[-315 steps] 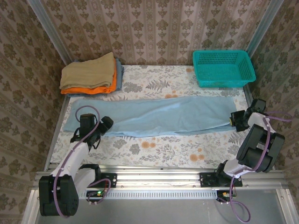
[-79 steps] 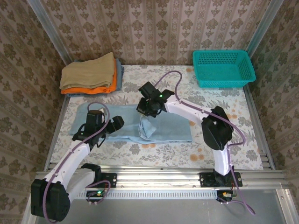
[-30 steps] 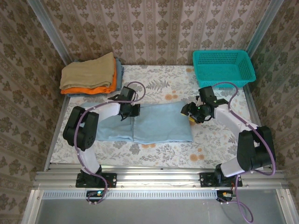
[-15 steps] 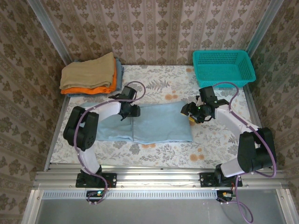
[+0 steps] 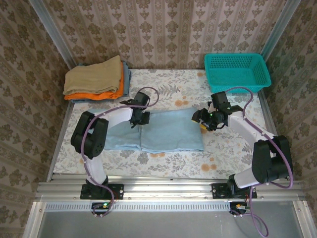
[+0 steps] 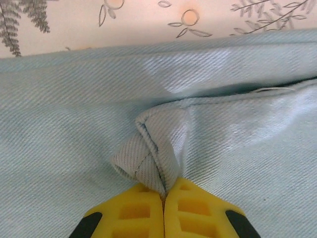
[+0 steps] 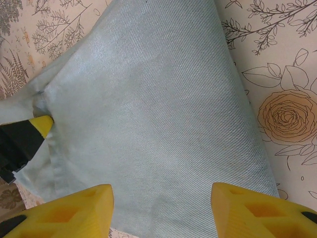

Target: Fold and stack the trousers

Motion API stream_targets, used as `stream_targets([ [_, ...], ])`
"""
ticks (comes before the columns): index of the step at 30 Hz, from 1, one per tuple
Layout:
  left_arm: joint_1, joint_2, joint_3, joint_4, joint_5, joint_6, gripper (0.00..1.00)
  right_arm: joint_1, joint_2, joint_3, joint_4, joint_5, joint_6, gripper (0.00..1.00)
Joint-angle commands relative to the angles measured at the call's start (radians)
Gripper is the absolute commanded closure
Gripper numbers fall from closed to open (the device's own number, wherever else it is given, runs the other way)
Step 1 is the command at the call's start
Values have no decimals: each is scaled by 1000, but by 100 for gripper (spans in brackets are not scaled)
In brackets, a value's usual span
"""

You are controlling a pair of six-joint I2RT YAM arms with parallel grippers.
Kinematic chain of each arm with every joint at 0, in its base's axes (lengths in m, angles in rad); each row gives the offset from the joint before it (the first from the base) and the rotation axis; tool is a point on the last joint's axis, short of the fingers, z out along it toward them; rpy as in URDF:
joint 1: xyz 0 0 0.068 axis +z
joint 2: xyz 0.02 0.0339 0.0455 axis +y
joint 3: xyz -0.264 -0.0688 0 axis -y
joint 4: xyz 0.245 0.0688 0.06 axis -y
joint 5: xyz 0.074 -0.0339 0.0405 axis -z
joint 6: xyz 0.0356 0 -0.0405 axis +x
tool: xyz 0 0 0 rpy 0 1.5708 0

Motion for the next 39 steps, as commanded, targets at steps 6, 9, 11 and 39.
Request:
stream_targets([
  [6,-107,-72,96,-84,-167,76,100,-5,-12,-31,21,-25,-20,44],
  [9,-99,-62,118,-106,-212,98,100,-7,-15,-31,19,-27,-22,44],
  [11,-91,-49,131,-122,-235,113,100,-8,-18,-31,16,-26,-26,44],
  [39,3,-44,11,-24,-195,148,28,-37,124,-27,12,-8,-207,35],
])
